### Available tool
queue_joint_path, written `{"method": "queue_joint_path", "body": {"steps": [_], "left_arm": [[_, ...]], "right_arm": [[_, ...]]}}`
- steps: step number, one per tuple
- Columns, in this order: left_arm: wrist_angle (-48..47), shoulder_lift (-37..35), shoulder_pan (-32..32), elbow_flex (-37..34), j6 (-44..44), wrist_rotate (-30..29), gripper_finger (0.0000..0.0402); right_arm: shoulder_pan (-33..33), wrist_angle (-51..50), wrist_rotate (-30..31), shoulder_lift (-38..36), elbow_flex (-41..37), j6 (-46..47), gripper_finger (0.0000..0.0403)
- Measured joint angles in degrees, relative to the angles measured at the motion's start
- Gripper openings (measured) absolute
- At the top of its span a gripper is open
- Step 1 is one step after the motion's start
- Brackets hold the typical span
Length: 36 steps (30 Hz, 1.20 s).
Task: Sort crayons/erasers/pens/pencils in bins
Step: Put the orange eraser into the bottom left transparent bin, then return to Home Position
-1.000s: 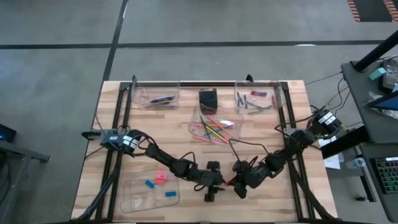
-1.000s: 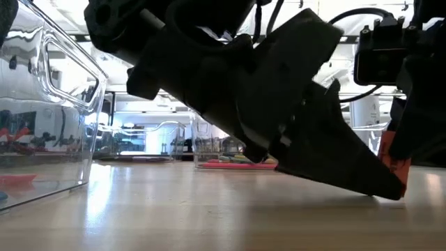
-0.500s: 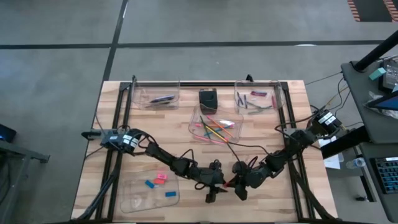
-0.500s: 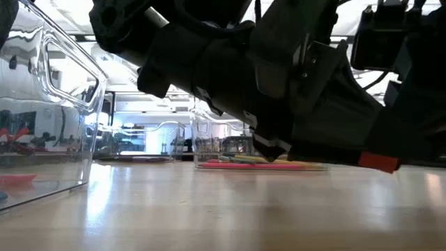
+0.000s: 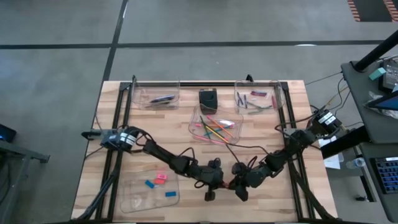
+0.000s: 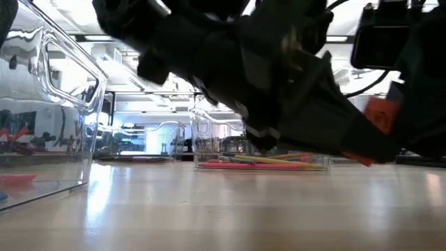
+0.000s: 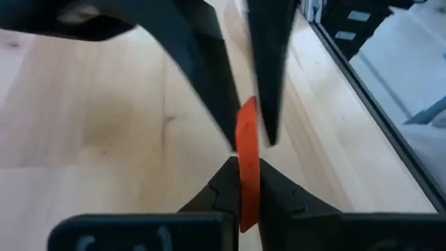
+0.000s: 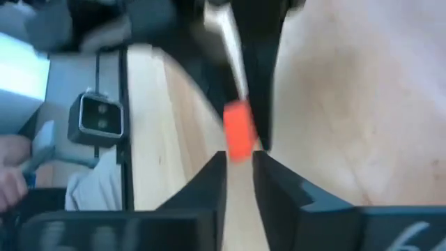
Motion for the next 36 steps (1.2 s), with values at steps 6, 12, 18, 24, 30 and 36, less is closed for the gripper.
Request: {"method": "queue_joint_path", "body": {"steps": [6, 12, 18, 24, 30, 36], "left_arm": [[-13.23, -6.95, 0.31, 0.21, 2.94, -2.41, 0.0006], [-32.58, -18.28, -0.39, -0.11, 3.19, -6.65, 0.0006], [-54.17, -30.81, -6.25, -0.09, -3.66, -10.98, 0.0006], [-72.31, -36.75, -15.99, -1.33, -20.75, -13.70, 0.0006], [-80.54, -37.43, -23.59, -2.21, -35.10, -13.40, 0.0027], [-80.55, -37.40, -24.44, -2.27, -38.79, -12.21, 0.0133]], "right_arm": [[0.06, -0.17, -0.79, -0.33, -0.02, -1.30, 0.0112], [0.11, -0.24, -0.58, -3.48, -0.02, -3.72, 0.0162], [0.08, -0.42, -0.36, -5.64, 0.07, -5.34, 0.0181], [0.08, -0.52, 2.30, -5.90, 0.07, -7.66, 0.0183], [0.07, -0.24, 4.26, -5.92, 0.07, -9.26, 0.0182], [0.06, -0.09, 4.50, -5.96, 0.07, -10.25, 0.0182]]}}
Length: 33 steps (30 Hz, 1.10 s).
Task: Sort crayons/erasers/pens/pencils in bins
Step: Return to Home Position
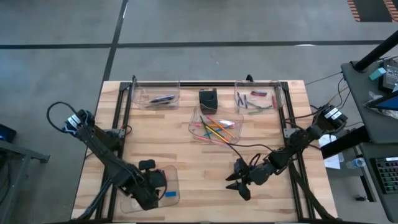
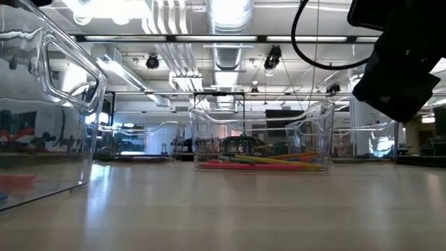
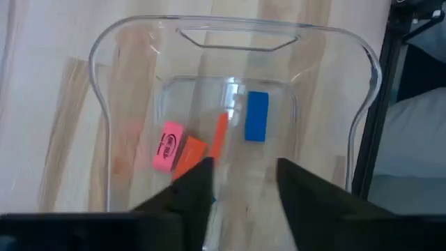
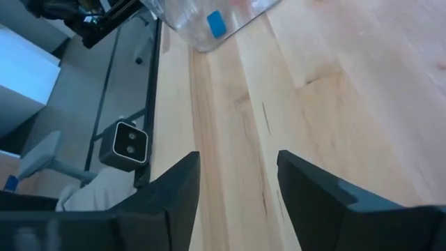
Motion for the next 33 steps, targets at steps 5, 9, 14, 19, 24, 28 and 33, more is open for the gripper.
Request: {"method": "queue_joint_path", "body": {"steps": [5, 9, 14, 19, 24, 28, 33], "left_arm": [[-0.05, -0.15, 1.08, 0.00, 1.69, 1.45, 0.0211], [0.39, -1.67, 1.10, 1.29, 7.10, -1.43, 0.0228], [9.02, -7.34, 1.93, 1.08, 20.50, -12.56, 0.0230], [24.25, -14.28, 6.89, -1.76, 37.51, -18.12, 0.0230], [34.94, -20.45, 15.18, -7.14, 47.26, -16.57, 0.0230], [42.71, -25.28, 21.49, -11.87, 51.93, -12.07, 0.0230], [53.93, -32.12, 26.70, -18.21, 58.48, -6.62, 0.0216]], "right_arm": [[-0.07, -0.02, -0.24, -0.87, 0.00, -0.98, 0.0175], [-0.37, -0.52, -2.34, -6.55, -0.07, -8.29, 0.0168], [-0.48, -2.38, -0.84, -20.68, -0.07, -25.12, 0.0166], [-0.46, -10.42, 12.29, -36.54, -0.02, -41.47, 0.0167], [-0.60, -23.76, 28.45, -50.42, -0.02, -44.34, 0.0166], [-1.72, -29.34, 25.32, -59.38, -0.04, -50.52, 0.0163], [-3.80, -28.61, 20.06, -66.08, -0.04, -57.31, 0.0162]]}}
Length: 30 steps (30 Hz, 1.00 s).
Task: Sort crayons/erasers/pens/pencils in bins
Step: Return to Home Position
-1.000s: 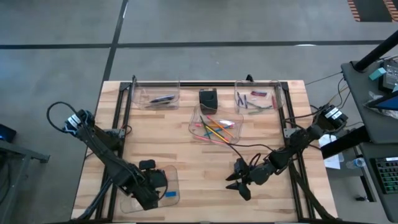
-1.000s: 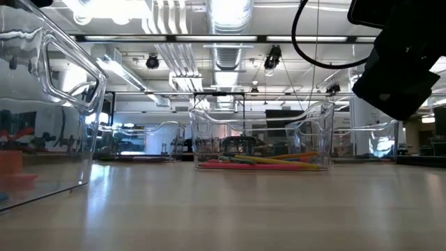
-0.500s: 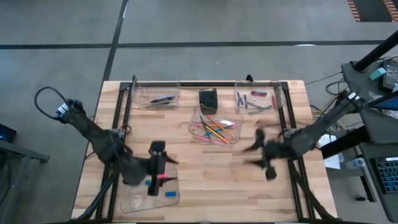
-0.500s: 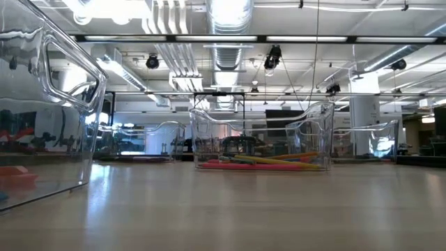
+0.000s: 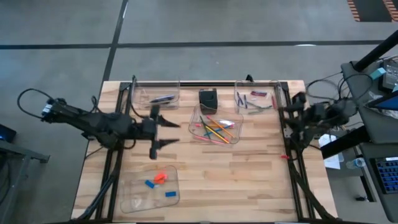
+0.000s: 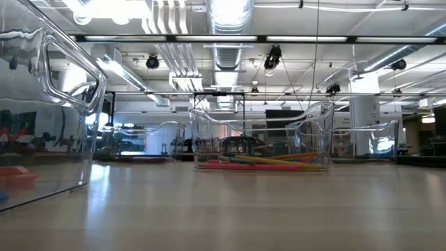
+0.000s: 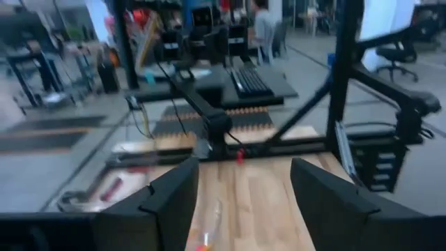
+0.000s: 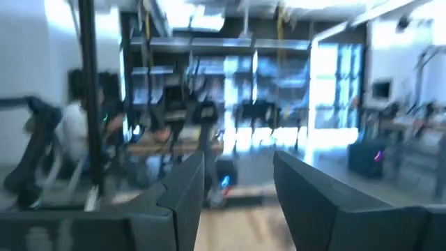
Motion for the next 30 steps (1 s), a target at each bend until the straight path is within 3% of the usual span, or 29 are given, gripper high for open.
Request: {"method": "queue_joint_path", "body": {"steps": [10, 16, 20, 28, 30], "left_arm": [[5.29, -13.63, 4.43, -9.87, 5.05, 0.68, 0.0156], [8.05, -20.01, 4.68, -15.26, 7.46, 0.66, 0.0127], [9.41, -22.43, 4.78, -19.31, 7.56, 0.33, 0.0116], [13.94, -25.81, 4.82, -28.24, 7.03, -1.25, 0.0113], [16.78, -27.03, 5.00, -31.43, 5.98, -1.33, 0.0113]], "right_arm": [[-1.35, -3.55, -0.49, -0.21, -1.06, -9.10, 0.0161], [-3.83, -3.08, -4.42, -0.70, -3.83, -8.54, 0.0159], [-6.15, 3.82, -9.10, 0.26, -9.02, -7.48, 0.0153], [-13.28, 9.26, -9.32, -0.06, -16.15, -9.59, 0.0047], [-15.58, 10.38, -11.92, -1.53, -17.56, -9.22, 0.0020]]}}
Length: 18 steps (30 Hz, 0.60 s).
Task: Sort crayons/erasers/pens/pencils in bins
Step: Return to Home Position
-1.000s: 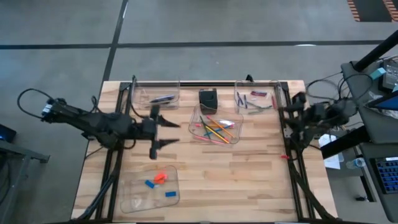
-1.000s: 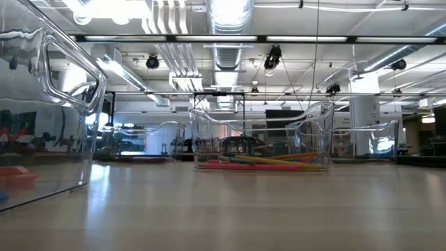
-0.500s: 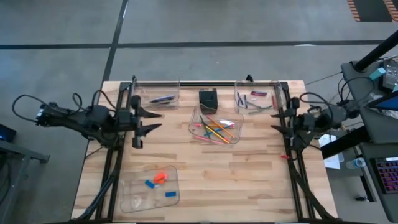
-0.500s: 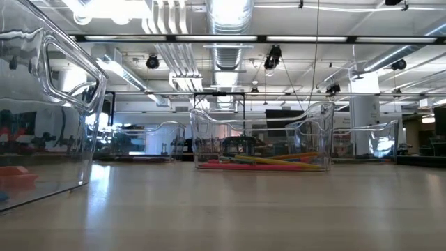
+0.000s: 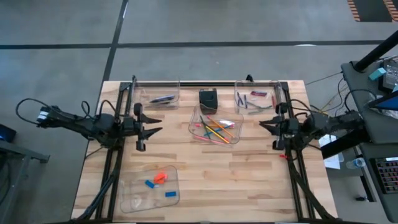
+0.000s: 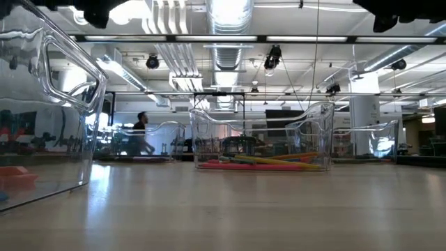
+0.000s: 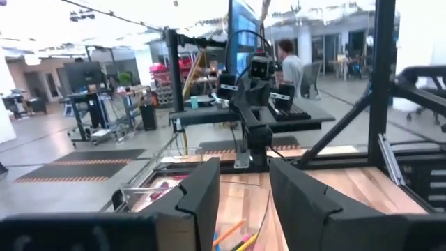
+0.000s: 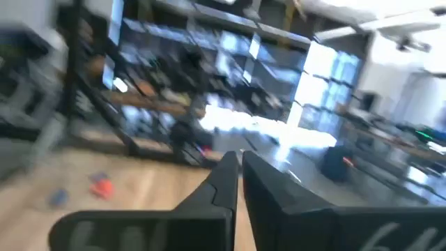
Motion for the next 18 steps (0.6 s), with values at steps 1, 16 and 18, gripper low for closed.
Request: {"method": "queue_joint_path", "body": {"steps": [1, 16, 18], "left_arm": [[1.87, -0.70, 0.12, -1.82, -0.32, -0.04, 0.0113], [14.81, -13.01, 0.15, -20.95, -6.43, -0.13, 0.0113], [14.95, -15.32, 0.15, -22.97, -6.50, -0.14, 0.0113]], "right_arm": [[-1.35, 1.12, -2.86, -0.78, -0.75, 0.45, 0.0015], [-20.03, 4.86, -24.42, -4.60, -9.28, 7.08, 0.0009], [-21.39, 0.80, -24.11, -6.66, -8.79, 5.89, 0.0009]]}}
